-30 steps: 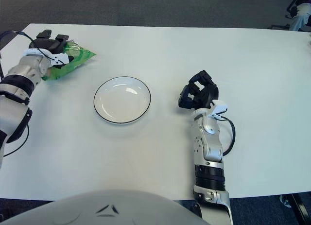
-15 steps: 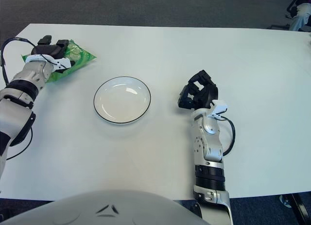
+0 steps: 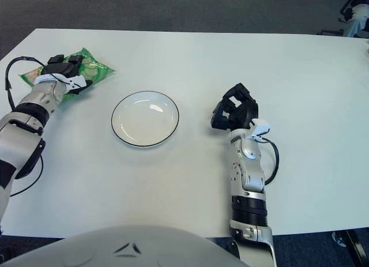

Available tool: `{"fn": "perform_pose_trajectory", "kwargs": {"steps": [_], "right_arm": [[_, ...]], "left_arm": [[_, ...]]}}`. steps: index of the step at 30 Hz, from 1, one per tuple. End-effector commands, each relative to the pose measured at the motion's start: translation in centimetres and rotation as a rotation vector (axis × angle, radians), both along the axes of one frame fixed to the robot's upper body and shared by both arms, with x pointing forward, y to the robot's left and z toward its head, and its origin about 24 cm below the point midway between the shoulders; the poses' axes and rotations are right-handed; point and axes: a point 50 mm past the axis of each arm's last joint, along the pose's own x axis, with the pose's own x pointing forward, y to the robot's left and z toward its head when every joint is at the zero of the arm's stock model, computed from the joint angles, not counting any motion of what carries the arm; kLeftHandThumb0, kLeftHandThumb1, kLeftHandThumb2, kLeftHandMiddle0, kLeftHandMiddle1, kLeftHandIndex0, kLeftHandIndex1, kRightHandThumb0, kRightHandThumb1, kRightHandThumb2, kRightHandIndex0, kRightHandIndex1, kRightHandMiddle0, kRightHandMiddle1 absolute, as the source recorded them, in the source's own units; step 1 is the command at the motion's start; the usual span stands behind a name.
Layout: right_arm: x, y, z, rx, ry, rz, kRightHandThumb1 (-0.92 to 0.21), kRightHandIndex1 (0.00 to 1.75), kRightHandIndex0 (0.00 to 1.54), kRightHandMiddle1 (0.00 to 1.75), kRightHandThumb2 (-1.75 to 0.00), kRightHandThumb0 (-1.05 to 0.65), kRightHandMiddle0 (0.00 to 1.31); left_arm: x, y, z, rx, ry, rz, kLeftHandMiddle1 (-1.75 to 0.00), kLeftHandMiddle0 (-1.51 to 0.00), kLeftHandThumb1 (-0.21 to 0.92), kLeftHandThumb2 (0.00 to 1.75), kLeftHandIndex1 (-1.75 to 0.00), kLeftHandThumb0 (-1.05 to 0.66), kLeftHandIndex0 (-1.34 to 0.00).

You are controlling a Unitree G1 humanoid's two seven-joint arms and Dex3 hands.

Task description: Put the snack into the plate.

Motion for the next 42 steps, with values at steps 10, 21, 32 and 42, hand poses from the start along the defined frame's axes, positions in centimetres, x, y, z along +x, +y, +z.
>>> {"fn": "perform_pose_trajectory", "kwargs": {"steps": [10, 21, 32, 42], "right_arm": [[-1.9, 0.3, -4.2, 0.071, 0.162, -0.010, 0.11, 1.60, 0.97, 1.75, -1.75, -0.01, 0.71], [-1.9, 0.2, -4.2, 0.067, 0.157, 0.022, 0.11, 1.59, 0.97, 1.75, -1.75, -0.01, 0.72], [-1.8, 0.1, -4.3, 0.065, 0.152, 0.040, 0.11, 1.61, 0.96, 1.75, -1.75, -0.01, 0.71], [-1.8, 0.0, -4.3, 0.064, 0.149, 0.053, 0.11, 1.60, 0.97, 1.75, -1.75, -0.01, 0.72]], "left_arm": [[-0.9, -0.1, -1.7, 0.016, 0.026, -0.075, -1.72, -0.01, 0.85, 0.58, -1.26, -0.96, 0.00], [-1.1, -0.3, -1.9, -0.003, -0.051, -0.086, -1.75, -0.48, 0.43, 1.16, -1.74, 0.37, -0.14], [-1.1, -0.6, -1.7, -0.093, -0.124, -0.078, -1.75, -0.66, 0.25, 1.40, -1.75, 0.50, -0.74], [-0.7, -1.3, -0.7, -0.119, -0.191, -0.110, -1.75, -0.64, 0.27, 1.37, -1.75, 0.49, -0.91]]}}
